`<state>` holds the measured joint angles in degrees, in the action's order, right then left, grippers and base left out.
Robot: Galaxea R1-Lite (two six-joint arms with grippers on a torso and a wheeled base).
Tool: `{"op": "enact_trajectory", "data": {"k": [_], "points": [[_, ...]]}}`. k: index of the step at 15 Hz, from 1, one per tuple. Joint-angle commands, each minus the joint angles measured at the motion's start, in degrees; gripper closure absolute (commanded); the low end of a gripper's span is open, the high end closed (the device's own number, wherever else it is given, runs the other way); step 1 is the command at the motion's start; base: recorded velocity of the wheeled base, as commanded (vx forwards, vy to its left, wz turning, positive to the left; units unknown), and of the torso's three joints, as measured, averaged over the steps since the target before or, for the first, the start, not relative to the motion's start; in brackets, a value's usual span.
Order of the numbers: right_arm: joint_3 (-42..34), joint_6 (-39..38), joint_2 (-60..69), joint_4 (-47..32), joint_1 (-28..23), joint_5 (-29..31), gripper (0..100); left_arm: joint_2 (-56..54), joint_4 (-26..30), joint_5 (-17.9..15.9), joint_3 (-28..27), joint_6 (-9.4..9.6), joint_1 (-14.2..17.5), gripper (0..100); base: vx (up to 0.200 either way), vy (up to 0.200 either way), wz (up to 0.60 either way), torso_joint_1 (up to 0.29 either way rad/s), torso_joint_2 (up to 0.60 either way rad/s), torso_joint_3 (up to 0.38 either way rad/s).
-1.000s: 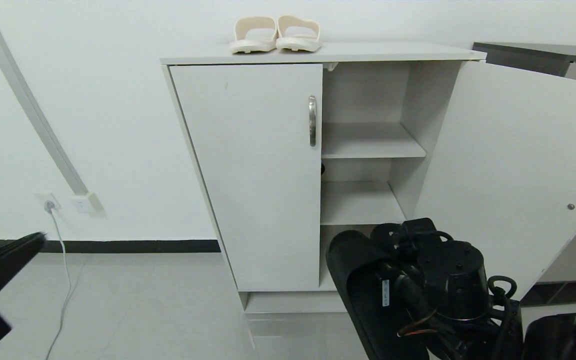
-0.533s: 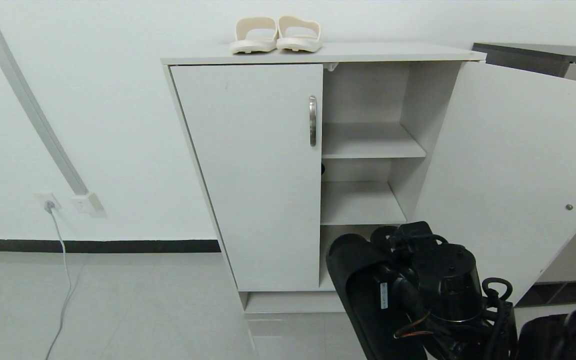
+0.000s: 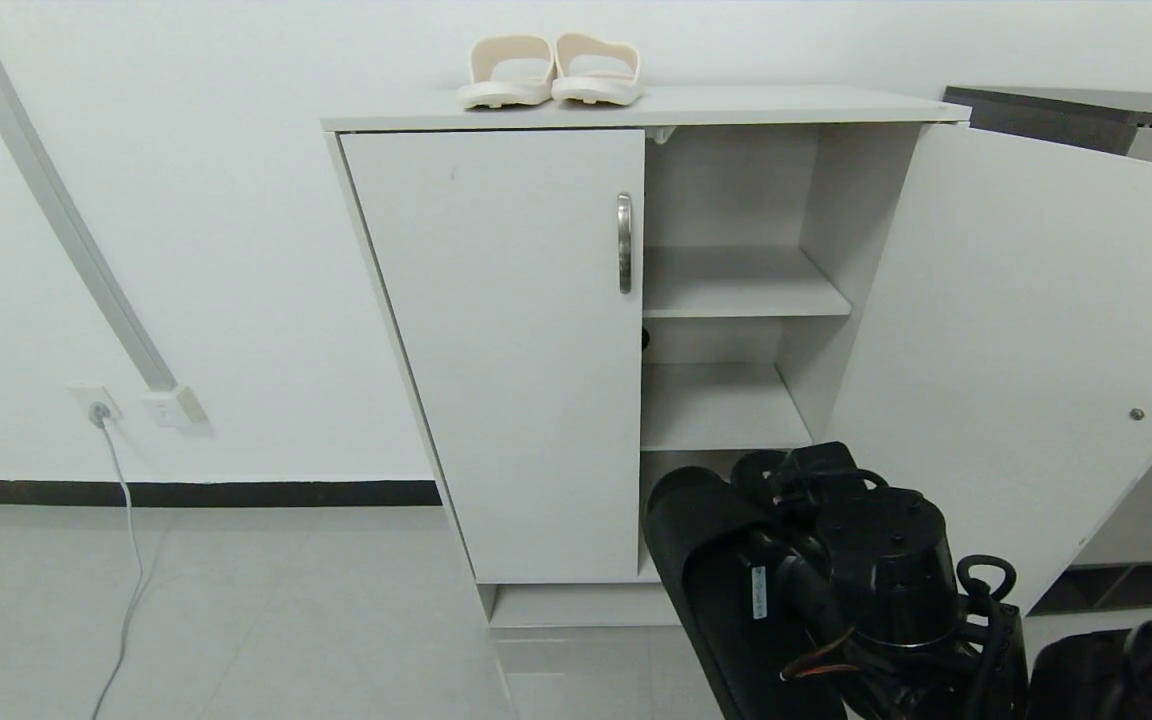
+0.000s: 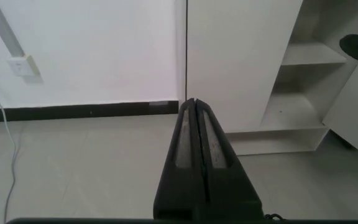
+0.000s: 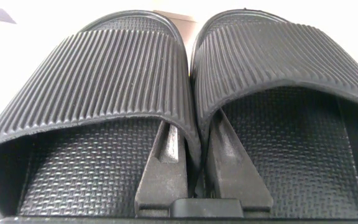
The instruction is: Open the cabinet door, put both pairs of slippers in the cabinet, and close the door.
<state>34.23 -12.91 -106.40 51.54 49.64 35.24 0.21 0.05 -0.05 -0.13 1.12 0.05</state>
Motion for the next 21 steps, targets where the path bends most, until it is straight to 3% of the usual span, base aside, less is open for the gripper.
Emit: {"op": "enact_trajectory", "data": {"k": [1, 3, 6, 8, 16, 21], "points": [[1.2, 0.8, -0.2, 0.1, 0.2, 0.0, 100, -0.2, 0.0, -0.1, 0.0, -0.15, 0.0, 100, 0.000, 0.000, 0.00, 0.000, 0.00, 0.000], [4.4, 1.2, -1.8, 0.0, -0.1, 1.8, 100, -0.2, 0.0, 0.0, 0.0, -0.51, 0.0, 100, 0.000, 0.000, 0.00, 0.000, 0.00, 0.000], [14.0, 0.7, -8.1, -1.0, -1.7, 14.2, 100, -0.2, 0.0, 0.1, 0.0, -0.51, 0.0, 100, 0.000, 0.000, 0.00, 0.000, 0.00, 0.000], [14.4, 0.6, -8.8, -1.0, -2.0, 14.3, 100, -0.2, 0.0, 0.1, 0.0, -0.51, 0.0, 100, 0.000, 0.000, 0.00, 0.000, 0.00, 0.000], [13.9, 0.6, -9.5, -0.7, -2.9, 14.7, 100, -0.2, 0.0, 0.1, 0.0, -0.86, 0.0, 100, 0.000, -0.200, 0.00, 0.003, 0.00, -0.001], [11.6, -0.2, -9.8, 1.6, -1.0, 11.4, 100, -0.2, 0.0, 0.1, 0.0, -0.86, 0.0, 100, 0.000, 0.000, 0.00, 0.000, 0.00, 0.000]]}}
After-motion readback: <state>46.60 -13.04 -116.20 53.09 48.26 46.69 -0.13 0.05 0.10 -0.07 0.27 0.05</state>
